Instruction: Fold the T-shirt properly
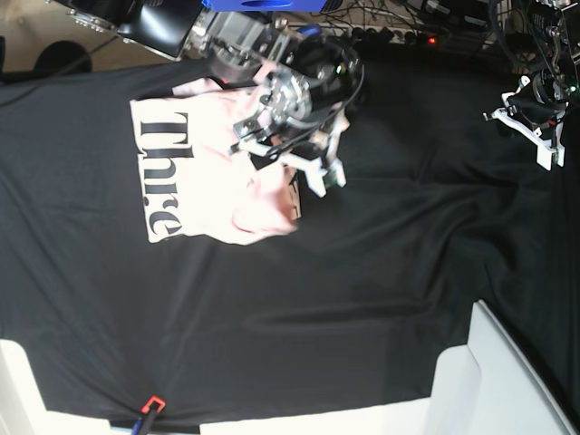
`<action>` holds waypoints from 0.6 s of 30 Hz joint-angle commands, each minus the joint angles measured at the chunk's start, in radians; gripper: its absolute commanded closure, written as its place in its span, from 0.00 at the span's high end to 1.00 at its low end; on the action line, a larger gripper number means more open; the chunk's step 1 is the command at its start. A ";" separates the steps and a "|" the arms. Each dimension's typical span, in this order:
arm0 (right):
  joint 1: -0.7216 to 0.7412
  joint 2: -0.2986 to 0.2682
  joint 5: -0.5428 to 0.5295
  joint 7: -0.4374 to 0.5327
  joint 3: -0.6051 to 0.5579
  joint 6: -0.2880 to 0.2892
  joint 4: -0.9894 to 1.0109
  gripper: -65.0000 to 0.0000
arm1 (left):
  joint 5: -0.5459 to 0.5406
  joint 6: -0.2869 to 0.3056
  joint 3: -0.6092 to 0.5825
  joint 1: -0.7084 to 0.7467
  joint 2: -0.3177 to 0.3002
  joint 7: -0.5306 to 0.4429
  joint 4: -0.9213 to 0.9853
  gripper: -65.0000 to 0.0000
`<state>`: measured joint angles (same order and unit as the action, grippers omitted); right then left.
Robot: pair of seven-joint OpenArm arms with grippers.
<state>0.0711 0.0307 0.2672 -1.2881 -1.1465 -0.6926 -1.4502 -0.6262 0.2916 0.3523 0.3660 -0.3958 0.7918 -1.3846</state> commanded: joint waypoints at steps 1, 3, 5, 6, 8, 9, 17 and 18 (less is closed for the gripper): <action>0.017 0.011 0.019 0.011 -0.008 -0.006 -0.027 0.77 | -0.004 0.002 0.006 -0.002 -0.019 -0.015 -0.012 0.00; 0.020 0.005 0.019 0.009 -0.022 -0.006 -0.065 0.90 | -0.004 0.002 0.006 -0.002 -0.019 -0.015 -0.012 0.00; 0.020 -0.013 0.022 0.009 -0.016 -0.006 -0.142 0.91 | -0.004 0.002 0.006 -0.002 -0.019 -0.015 -0.012 0.00; 0.019 -0.030 0.036 0.009 -0.005 -0.006 -0.192 0.87 | -0.004 0.002 0.006 -0.002 -0.021 -0.015 -0.012 0.00; 0.009 -0.050 0.097 0.011 0.036 -0.006 -0.283 0.73 | -0.004 0.002 0.009 -0.002 -0.021 -0.015 -0.012 0.00; -0.004 -0.053 0.131 0.011 0.066 -0.006 -0.317 0.62 | -0.004 0.002 0.011 -0.002 -0.021 -0.015 -0.012 0.00; -0.098 -0.117 0.094 0.187 0.264 -0.006 -0.337 0.04 | -0.004 0.002 0.008 -0.006 -0.021 -0.015 -0.012 0.00; -0.118 -0.117 0.086 0.210 0.279 -0.006 -0.337 0.01 | -0.004 0.002 0.008 -0.006 -0.019 -0.015 -0.012 0.00</action>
<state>-0.0601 -0.0986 0.3359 -1.1023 -0.8654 -0.6930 -1.7695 -0.6262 0.2916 0.3534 0.3637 -0.3950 0.7918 -1.3846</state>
